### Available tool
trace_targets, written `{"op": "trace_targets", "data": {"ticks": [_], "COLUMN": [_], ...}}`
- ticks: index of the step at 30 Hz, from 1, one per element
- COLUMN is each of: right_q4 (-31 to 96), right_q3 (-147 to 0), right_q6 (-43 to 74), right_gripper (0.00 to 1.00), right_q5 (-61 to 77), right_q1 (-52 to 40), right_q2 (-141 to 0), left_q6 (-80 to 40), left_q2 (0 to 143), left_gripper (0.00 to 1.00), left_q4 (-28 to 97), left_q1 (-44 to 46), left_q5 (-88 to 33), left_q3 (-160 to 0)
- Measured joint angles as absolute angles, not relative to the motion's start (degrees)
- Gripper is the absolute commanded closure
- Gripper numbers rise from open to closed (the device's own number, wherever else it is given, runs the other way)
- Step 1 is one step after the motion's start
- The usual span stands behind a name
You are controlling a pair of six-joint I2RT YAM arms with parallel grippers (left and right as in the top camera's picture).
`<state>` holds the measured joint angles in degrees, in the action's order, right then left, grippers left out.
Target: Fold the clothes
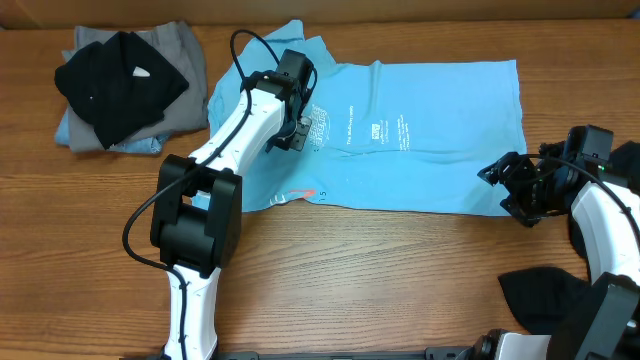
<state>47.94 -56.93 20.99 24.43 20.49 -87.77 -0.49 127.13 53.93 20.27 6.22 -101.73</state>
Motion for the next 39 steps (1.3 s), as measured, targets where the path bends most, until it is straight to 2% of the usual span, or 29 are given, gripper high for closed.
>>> {"op": "trace_targets", "data": {"ticks": [6, 14, 21, 27, 33, 39], "right_q4": [47.9, 47.8, 48.0, 49.0, 50.2, 49.7], "right_q3": [-56.9, -56.9, -56.9, -56.9, -56.9, -56.9], "right_q6": [21.0, 21.0, 21.0, 21.0, 21.0, 21.0], "right_gripper": [0.20, 0.20, 0.20, 0.20, 0.20, 0.20], "right_q5": [24.4, 24.4, 24.4, 24.4, 24.4, 24.4], "right_q1": [20.5, 20.5, 20.5, 20.5, 20.5, 20.5], "right_q2": [-87.8, -87.8, -87.8, -87.8, -87.8, -87.8], "left_q6": [-0.5, -0.5, -1.1, -2.9, -2.8, -2.8], "left_q2": [127.1, 127.0, 126.5, 126.5, 126.5, 126.1], "left_gripper": [0.96, 0.96, 0.96, 0.96, 0.96, 0.96], "left_q4": [55.3, 42.3, 35.9, 33.6, 41.3, 55.8], "left_q1": [21.0, 21.7, 21.3, 19.9, 19.4, 19.6], "left_q5": [3.5, 3.8, 9.6, 14.9, 16.6, 8.2], "left_q3": [-101.6, -95.2, -92.9, -97.4, -107.2, -111.4]}}
